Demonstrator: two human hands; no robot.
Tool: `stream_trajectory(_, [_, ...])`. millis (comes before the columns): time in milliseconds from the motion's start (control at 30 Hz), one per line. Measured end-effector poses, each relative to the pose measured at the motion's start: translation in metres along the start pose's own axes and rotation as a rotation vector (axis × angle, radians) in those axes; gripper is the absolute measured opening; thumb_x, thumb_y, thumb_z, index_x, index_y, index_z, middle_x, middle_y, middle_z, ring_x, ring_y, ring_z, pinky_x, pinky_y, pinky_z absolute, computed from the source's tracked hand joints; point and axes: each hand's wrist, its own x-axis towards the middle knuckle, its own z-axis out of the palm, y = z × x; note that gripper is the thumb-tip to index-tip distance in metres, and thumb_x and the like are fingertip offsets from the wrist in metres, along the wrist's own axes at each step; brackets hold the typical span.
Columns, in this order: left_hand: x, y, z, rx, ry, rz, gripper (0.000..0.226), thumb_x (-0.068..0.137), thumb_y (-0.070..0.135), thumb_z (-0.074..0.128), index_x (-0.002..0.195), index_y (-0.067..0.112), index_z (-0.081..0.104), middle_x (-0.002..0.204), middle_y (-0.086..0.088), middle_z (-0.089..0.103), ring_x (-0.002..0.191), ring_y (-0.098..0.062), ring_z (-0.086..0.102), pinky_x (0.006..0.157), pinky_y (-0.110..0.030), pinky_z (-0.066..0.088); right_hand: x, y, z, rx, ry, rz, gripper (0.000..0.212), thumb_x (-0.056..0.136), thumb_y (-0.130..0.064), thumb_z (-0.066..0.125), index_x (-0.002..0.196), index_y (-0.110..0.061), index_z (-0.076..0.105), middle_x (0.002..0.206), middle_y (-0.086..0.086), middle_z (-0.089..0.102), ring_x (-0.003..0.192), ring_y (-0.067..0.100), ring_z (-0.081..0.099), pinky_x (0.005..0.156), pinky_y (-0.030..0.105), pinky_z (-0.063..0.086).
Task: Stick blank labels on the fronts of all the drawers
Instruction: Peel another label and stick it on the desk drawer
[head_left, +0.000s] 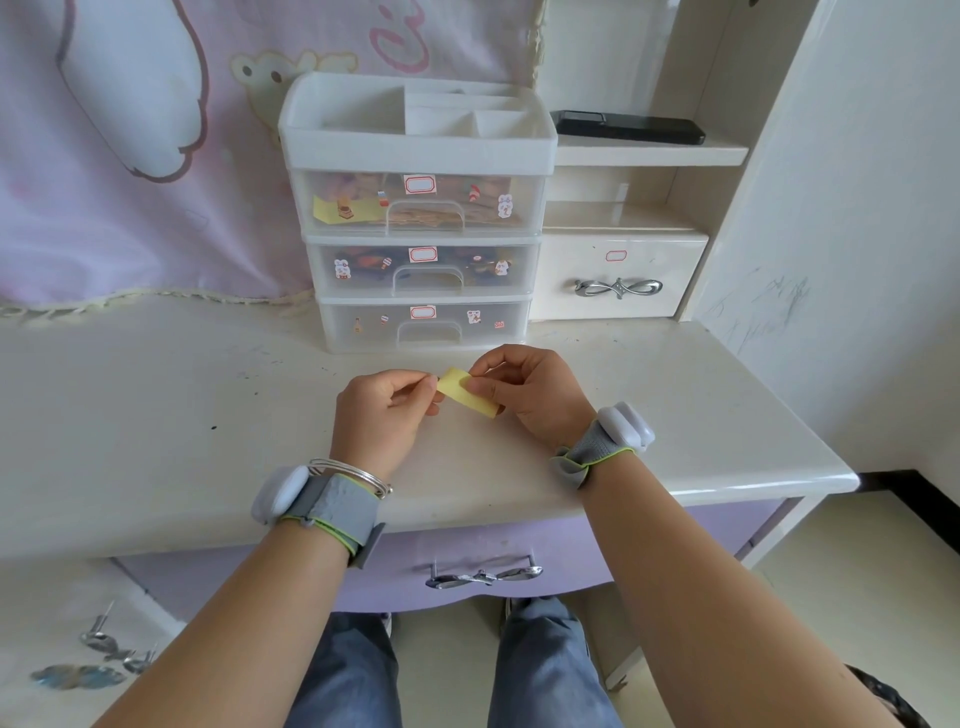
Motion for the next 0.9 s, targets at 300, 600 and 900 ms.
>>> stream_trajectory(300, [0.0010,-0.0035,-0.0036,-0.092,0.007,-0.039,0.016,0.083,0.030,0.064,0.069,0.036,0.072,0.066,0.006,0.073,0.070,-0.014,0.070,0.082,-0.045,0.055,-0.0002,0.0005,0.0002,0.000,0.003,-0.007,0.022,0.078,-0.001,0.070,0.069,-0.020,0.064,0.066,0.005,0.063,0.058,0.017,0.053,0.054,0.022,0.050])
stream_trajectory(600, [-0.0006,0.0005,-0.0032,-0.056,0.006,-0.026,0.003,0.077,0.023,0.074,0.074,0.026,0.074,0.064,0.010,0.071,0.063,-0.008,0.067,0.073,-0.023,0.049,-0.0011,-0.0001,0.0003,-0.015,-0.034,-0.015,0.017,0.078,-0.002,0.071,0.071,-0.017,0.065,0.068,0.005,0.064,0.060,0.017,0.054,0.057,0.021,0.048])
stream_trajectory(900, [0.0026,-0.0057,-0.0038,-0.063,0.019,-0.020,0.019,0.082,0.029,0.068,0.065,0.038,0.071,0.060,0.010,0.071,0.065,-0.013,0.069,0.082,-0.042,0.056,-0.0016,-0.0004,0.0009,0.007,-0.033,-0.011,0.018,0.077,-0.001,0.071,0.070,-0.016,0.066,0.062,-0.006,0.066,0.055,0.011,0.054,0.053,0.019,0.048])
